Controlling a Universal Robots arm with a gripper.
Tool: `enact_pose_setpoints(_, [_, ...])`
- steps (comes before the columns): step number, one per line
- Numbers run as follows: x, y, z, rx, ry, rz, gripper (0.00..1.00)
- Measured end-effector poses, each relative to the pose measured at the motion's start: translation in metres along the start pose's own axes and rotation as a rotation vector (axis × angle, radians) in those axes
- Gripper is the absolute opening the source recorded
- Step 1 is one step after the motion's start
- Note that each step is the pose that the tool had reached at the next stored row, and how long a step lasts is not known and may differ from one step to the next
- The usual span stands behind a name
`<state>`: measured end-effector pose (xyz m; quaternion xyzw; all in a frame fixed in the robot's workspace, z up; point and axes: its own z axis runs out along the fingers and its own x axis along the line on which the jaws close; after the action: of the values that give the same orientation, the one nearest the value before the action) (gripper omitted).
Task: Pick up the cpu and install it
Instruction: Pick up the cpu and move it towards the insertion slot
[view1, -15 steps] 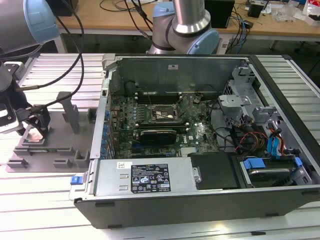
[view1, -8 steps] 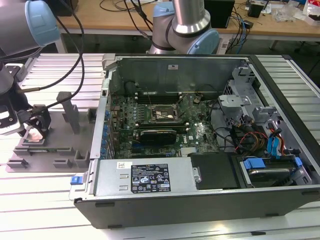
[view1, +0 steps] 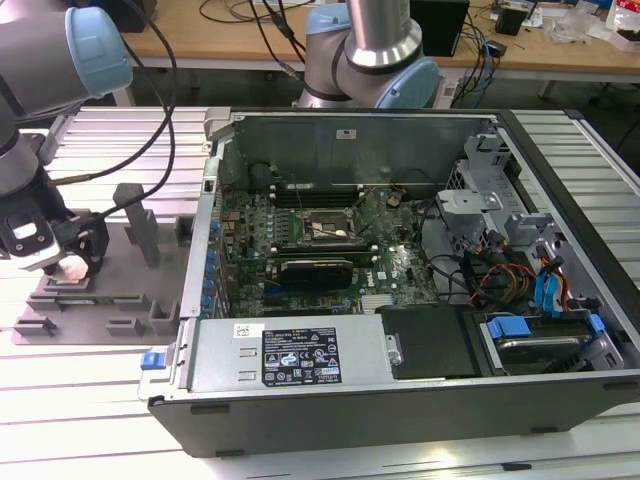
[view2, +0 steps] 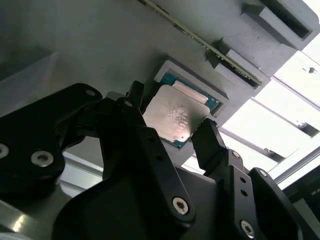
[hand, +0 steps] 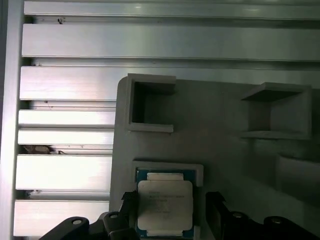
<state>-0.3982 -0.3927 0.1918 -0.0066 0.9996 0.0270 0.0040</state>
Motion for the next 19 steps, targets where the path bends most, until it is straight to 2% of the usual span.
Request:
enact_pose_setpoints(5, [0.0048, 0.0004, 0.0017, -0.0002, 0.0001, 0.000, 0.66])
enact_pose_setpoints(8, [0.0054, 0.0002, 0.0042, -0.0001, 0.0003, 0.000, 0.66])
enact_pose_setpoints(19, [0.0055, 0.0003, 0.0044, -0.0001, 0.0003, 0.001, 0.65])
